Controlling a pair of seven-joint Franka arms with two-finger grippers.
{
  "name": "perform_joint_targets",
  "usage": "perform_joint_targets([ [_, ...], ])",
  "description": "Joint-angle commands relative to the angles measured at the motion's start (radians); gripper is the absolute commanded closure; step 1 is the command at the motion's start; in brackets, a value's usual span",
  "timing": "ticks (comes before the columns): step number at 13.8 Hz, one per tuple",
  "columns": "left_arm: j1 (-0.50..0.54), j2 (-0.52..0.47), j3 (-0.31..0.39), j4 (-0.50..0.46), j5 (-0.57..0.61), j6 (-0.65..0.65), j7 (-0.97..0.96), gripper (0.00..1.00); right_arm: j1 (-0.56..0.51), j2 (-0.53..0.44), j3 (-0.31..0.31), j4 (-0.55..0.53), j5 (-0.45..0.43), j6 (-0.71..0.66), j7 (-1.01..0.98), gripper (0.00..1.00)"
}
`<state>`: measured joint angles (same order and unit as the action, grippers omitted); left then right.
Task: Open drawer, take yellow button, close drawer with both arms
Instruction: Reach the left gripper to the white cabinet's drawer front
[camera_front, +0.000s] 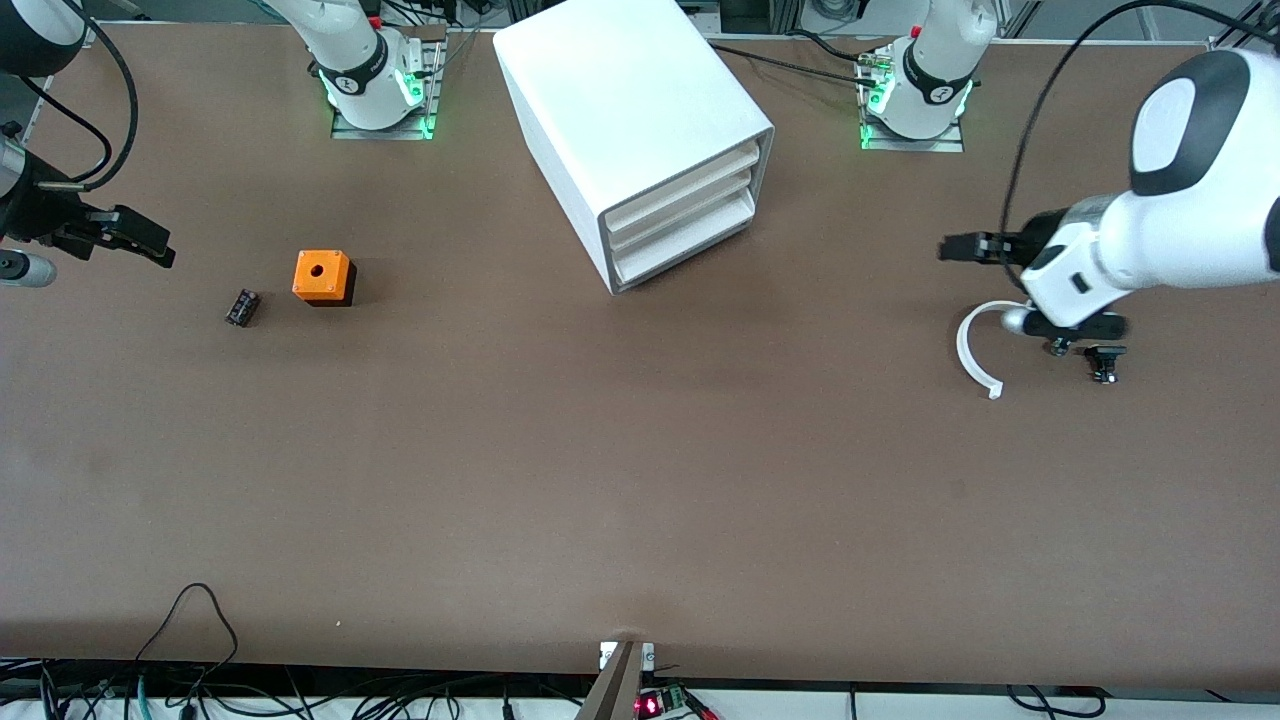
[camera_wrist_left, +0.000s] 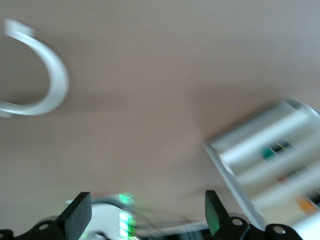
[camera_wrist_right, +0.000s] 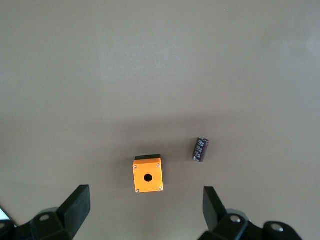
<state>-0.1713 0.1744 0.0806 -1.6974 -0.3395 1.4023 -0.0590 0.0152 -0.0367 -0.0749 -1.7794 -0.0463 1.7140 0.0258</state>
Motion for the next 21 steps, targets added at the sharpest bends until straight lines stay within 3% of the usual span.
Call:
perform_joint_targets([
  [1,0.001,0.023,-0.034,-0.149,-0.215,-0.009,0.068,0.00,-0.006,-0.019,0.003,-0.015,0.005,-0.002,-0.007,0.00],
  [5,0.000,0.102,-0.162,-0.261,-0.445,0.047,0.122,0.00,-0.006,-0.019,0.003,-0.014,0.005,-0.007,-0.007,0.00],
  [9,-0.004,0.103,-0.320,-0.383,-0.539,0.260,0.234,0.00,-0.006,-0.020,0.003,-0.012,0.005,-0.033,-0.001,0.00],
  [15,0.001,0.099,-0.407,-0.456,-0.576,0.323,0.232,0.03,-0.004,-0.012,0.012,-0.011,0.009,-0.028,-0.017,0.00],
  [16,0.001,0.096,-0.409,-0.461,-0.576,0.323,0.234,0.09,0.000,-0.012,0.027,-0.009,0.013,-0.031,-0.018,0.00],
  [17,0.001,0.093,-0.410,-0.465,-0.576,0.323,0.235,0.31,0.002,-0.012,0.061,-0.005,0.013,-0.034,-0.018,0.00],
  [18,0.004,0.093,-0.409,-0.466,-0.575,0.322,0.240,0.77,0.008,-0.009,0.079,-0.003,0.013,-0.034,-0.018,0.00],
  [19,0.012,0.094,-0.407,-0.462,-0.573,0.319,0.238,1.00,0.026,0.007,0.096,-0.003,0.017,-0.028,-0.015,0.00],
  [21,0.054,0.094,-0.404,-0.456,-0.561,0.317,0.234,1.00,0.078,0.024,0.118,-0.002,0.035,-0.005,-0.003,0.00],
])
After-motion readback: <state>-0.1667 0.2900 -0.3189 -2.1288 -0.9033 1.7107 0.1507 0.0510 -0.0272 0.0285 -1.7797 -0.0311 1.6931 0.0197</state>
